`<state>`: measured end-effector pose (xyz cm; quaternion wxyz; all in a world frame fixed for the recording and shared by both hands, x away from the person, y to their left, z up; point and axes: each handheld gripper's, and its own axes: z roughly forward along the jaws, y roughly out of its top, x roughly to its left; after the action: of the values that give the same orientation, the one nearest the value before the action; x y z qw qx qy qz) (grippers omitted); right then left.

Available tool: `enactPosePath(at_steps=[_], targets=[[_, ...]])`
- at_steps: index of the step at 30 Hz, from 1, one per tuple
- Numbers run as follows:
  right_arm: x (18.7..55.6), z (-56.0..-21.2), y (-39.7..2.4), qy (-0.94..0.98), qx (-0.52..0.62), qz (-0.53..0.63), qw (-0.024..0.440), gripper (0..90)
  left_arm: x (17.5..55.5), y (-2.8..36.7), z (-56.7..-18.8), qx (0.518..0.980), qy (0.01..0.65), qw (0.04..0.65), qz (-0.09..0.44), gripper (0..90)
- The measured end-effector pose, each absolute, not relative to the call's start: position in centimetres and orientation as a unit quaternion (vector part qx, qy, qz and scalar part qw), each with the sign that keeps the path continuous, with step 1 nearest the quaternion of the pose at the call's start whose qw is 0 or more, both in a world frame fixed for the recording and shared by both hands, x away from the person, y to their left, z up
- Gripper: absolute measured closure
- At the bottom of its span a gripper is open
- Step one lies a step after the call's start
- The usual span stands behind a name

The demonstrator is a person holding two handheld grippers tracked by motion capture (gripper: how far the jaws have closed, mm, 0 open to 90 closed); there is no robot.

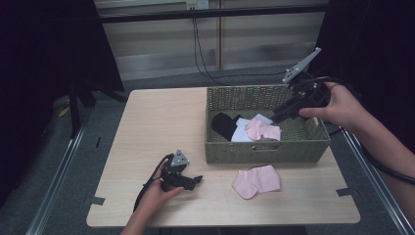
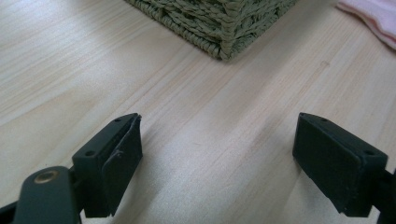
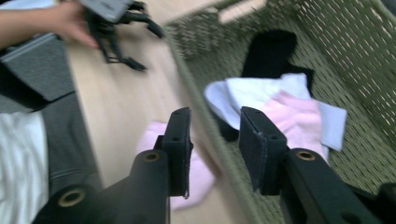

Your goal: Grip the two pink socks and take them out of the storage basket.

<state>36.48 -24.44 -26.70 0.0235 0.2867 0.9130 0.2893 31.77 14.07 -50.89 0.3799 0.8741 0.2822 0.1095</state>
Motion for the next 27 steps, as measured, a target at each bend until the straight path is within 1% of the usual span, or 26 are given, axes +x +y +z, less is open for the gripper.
enactPosePath(at_steps=[4,5,6,9,10,11,12,13,16,18,19,27], targets=[[38.7,-29.3,-24.6,0.909,0.314,0.271,0.024,59.1,31.8,14.1,-50.9,0.874,0.283,0.38,0.11,15.3],[39.7,-30.7,-24.5,0.912,0.324,0.253,0.026,57.6,31.8,14.1,-50.9,0.874,0.283,0.38,0.109,15.3],[39.7,-30.7,-24.5,0.912,0.324,0.253,0.026,57.6,31.8,14.1,-50.9,0.874,0.283,0.381,0.11,15.3],[41.5,-33.5,-24.4,0.91,0.341,0.236,0.025,56.4,31.8,14.1,-50.9,0.874,0.282,0.38,0.11,15.4],[41.5,-33.5,-24.4,0.91,0.341,0.236,0.025,56.4,31.8,14.1,-50.9,0.874,0.282,0.38,0.11,15.3],[42.2,-34.8,-24.3,0.911,0.343,0.229,0.02,56.4,31.8,14.1,-50.9,0.874,0.283,0.381,0.11,15.3],[42.2,-34.8,-24.3,0.911,0.343,0.229,0.02,56.4,31.8,14.1,-50.9,0.874,0.283,0.381,0.11,15.3],[42.8,-36.0,-24.2,0.91,0.35,0.222,0.017,55.6,31.8,14.1,-50.9,0.874,0.283,0.381,0.11,15.3],[43.4,-37.6,-24.1,0.913,0.353,0.205,0.014,54.7,31.8,14.1,-50.9,0.874,0.283,0.381,0.11,15.3],[43.6,-38.1,-24.0,0.912,0.356,0.202,0.01,54.9,31.8,14.1,-50.9,0.874,0.283,0.38,0.11,15.3],[43.9,-39.1,-24.0,0.916,0.354,0.188,0.009,54.9,31.8,14.1,-50.9,0.874,0.282,0.38,0.11,15.4],[44.5,-41.6,-23.8,0.921,0.357,0.157,-0.004,56.1,31.7,14.0,-50.9,0.873,0.284,0.382,0.108,15.3]])
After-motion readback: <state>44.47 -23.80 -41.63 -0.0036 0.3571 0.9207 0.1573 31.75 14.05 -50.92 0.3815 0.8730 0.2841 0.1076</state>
